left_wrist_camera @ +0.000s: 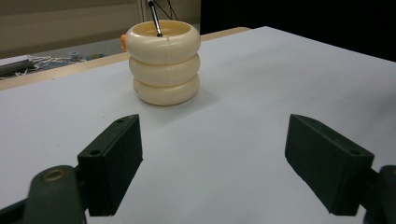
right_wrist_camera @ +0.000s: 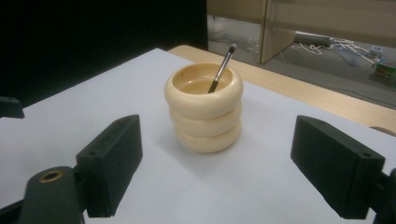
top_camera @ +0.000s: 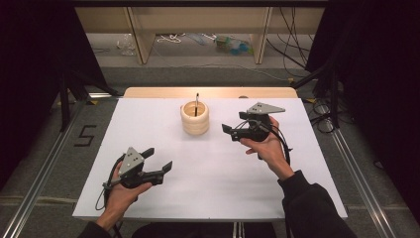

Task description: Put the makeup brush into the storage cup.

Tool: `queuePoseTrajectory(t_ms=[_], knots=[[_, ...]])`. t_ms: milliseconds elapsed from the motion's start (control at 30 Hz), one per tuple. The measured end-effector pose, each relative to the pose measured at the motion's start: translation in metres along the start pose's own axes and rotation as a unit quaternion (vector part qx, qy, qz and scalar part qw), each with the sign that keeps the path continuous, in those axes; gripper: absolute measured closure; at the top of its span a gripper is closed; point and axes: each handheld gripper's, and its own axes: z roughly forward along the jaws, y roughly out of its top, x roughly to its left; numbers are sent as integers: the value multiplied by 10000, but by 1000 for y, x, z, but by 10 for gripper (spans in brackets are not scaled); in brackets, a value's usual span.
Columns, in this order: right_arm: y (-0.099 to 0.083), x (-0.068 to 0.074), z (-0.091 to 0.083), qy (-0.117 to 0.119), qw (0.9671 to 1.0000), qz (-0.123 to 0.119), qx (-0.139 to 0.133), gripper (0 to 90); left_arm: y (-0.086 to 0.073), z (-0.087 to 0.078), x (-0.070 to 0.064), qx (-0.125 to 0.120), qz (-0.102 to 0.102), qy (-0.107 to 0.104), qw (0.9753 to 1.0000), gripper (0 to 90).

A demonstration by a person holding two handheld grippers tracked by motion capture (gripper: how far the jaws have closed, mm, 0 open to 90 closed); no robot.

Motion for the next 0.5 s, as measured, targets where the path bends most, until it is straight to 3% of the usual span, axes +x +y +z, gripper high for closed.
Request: queuePoseTrajectory(t_ms=[167,500], knots=[[-1,2,-3,-29,9998,-186,-13,171,-1,0,0,38,15,5,10000,192],[-10,1,-8,-66,9999,-112,80,165,-2,-3,0,1,-14,-8,10000,192]])
